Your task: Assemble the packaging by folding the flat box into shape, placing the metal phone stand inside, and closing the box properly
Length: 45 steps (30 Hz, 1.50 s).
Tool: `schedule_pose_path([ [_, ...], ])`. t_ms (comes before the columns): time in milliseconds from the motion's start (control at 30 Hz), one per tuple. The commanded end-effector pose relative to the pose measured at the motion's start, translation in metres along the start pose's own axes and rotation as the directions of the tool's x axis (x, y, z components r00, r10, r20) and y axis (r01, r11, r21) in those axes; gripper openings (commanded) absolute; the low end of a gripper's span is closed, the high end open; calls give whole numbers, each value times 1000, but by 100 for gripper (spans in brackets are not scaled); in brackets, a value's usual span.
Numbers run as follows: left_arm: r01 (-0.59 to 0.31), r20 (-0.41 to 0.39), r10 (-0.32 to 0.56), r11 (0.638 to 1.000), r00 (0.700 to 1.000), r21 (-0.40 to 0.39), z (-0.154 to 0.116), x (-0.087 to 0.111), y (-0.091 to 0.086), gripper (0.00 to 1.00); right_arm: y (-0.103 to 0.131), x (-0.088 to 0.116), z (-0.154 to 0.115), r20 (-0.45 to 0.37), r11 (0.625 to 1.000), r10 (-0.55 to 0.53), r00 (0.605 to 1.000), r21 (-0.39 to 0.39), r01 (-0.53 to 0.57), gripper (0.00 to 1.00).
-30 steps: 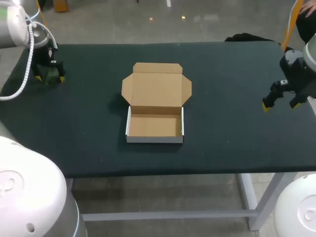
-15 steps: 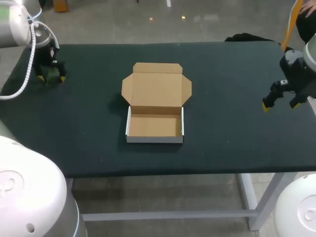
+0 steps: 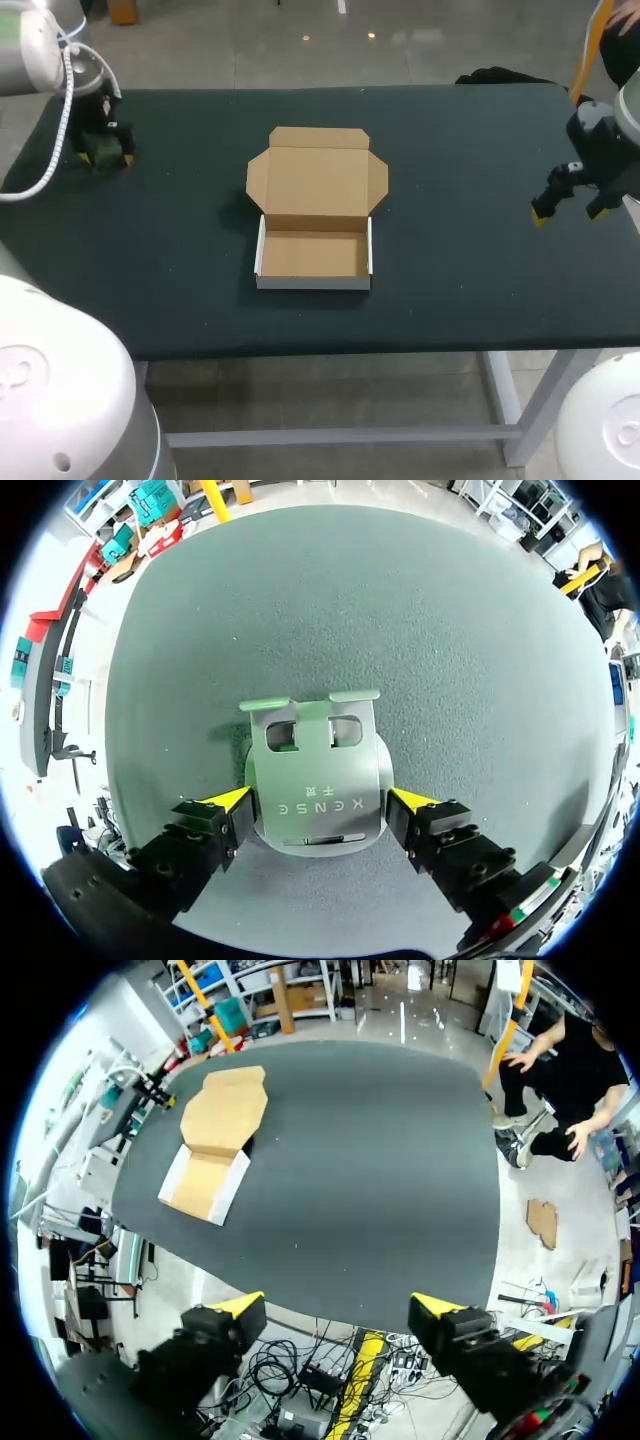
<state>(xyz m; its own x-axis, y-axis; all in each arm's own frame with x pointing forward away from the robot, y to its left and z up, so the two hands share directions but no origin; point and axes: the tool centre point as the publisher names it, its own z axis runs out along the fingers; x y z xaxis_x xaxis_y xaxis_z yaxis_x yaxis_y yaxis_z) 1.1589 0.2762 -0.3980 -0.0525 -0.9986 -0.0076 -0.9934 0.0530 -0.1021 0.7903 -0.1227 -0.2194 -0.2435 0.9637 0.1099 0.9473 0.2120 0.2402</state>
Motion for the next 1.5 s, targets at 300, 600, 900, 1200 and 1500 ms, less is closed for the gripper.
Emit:
schedule_pose_path([
  [300, 2, 7, -2, 1000, 1000, -1, -3, 5, 3, 86, -1, 0, -2, 2, 1000, 1, 1000, 3, -1, 100],
  [600, 17, 16, -17, 1000, 1000, -1, -1, 4, -1, 82, -1, 0, -2, 2, 1000, 1, 1000, 3, -1, 100],
  [900, 38, 19, -38, 999, 999, 0, 2, 2, -5, 73, -1, 0, -2, 2, 1000, 1, 1000, 3, -1, 100],
  [1200, 50, 23, -50, 999, 998, 1, 3, 2, -9, 76, -1, 0, -2, 2, 1000, 1, 1000, 3, -1, 100],
  [1500, 65, 23, -65, 998, 998, 1, 5, 0, -11, 70, -1, 0, -2, 2, 1000, 1, 1000, 3, -1, 100],
])
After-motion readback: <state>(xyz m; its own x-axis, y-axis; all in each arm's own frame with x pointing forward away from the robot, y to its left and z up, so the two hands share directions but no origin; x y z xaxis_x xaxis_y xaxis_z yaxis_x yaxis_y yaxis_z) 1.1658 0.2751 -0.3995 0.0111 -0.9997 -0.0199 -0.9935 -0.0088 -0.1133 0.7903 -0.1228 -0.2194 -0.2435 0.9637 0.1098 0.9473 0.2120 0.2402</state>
